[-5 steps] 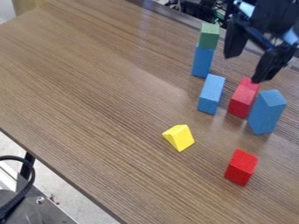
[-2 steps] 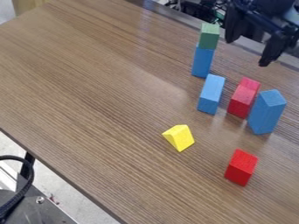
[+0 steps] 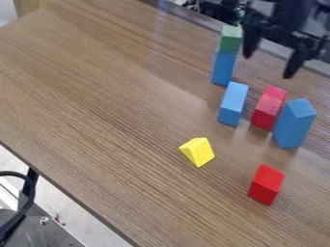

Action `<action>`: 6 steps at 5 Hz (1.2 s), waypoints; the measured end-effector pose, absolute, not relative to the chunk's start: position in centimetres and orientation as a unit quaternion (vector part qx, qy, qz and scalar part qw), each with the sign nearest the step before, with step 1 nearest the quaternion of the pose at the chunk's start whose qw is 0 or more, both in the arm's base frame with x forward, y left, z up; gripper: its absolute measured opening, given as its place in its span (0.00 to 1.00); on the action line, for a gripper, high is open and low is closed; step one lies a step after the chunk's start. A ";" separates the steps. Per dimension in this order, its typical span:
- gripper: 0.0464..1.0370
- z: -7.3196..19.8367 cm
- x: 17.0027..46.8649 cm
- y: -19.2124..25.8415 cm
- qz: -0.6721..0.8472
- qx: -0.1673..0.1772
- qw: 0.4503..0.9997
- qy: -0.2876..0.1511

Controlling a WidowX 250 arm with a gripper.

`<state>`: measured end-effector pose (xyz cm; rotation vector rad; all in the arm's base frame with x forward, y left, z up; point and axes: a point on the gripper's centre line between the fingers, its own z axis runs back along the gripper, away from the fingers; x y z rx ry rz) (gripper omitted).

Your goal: Put the green cube in middle of the table

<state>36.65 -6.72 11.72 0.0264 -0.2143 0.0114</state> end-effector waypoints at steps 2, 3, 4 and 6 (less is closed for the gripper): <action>0.96 11.1 37.0 -3.1 0.110 0.016 0.988 -0.108; 0.96 11.2 37.1 -2.1 0.135 0.010 0.985 -0.110; 0.96 11.1 37.9 -1.5 0.145 0.008 0.983 -0.111; 0.96 10.8 39.2 -1.4 0.150 0.002 0.982 -0.114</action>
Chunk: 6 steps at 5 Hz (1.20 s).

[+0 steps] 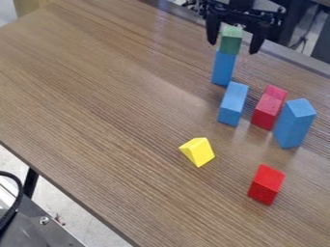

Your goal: Put the green cube in middle of the table

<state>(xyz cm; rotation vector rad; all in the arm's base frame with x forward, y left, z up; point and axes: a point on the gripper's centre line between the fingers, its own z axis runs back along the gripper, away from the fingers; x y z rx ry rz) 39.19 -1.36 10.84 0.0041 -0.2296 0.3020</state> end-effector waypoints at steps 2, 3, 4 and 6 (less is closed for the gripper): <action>0.96 10.2 40.2 -1.3 0.154 0.006 0.982 -0.110; 0.96 9.4 40.7 -1.3 0.154 0.010 0.983 -0.098; 0.96 9.0 41.2 -1.1 0.157 0.008 0.983 -0.094; 0.65 9.0 41.8 -0.1 0.173 0.003 0.980 -0.100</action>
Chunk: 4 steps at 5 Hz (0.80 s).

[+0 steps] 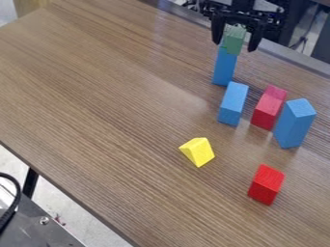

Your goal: Put the green cube in middle of the table

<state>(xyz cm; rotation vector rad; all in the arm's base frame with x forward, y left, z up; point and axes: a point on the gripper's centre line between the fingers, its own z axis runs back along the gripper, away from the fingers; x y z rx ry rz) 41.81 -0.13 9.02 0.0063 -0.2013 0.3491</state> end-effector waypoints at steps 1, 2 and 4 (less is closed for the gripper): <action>0.53 8.9 41.9 0.1 0.178 0.002 0.979 -0.101; 0.53 8.9 41.9 0.3 0.178 0.003 0.979 -0.101; 0.53 11.4 40.9 0.5 0.181 0.007 0.975 -0.129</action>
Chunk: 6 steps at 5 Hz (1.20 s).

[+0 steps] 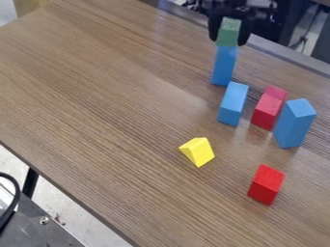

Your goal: Put the green cube in middle of the table

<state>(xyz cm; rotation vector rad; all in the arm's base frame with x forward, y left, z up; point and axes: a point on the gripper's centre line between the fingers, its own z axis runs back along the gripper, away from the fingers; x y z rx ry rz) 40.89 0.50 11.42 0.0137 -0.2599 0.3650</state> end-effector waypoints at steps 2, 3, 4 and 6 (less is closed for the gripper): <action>0.53 9.4 38.7 3.9 0.221 0.016 0.968 -0.116; 0.53 8.1 37.7 5.3 0.229 0.022 0.968 -0.104; 0.53 7.5 36.9 6.7 0.233 0.032 0.967 -0.094; 0.53 5.8 35.5 9.1 0.240 0.034 0.966 -0.091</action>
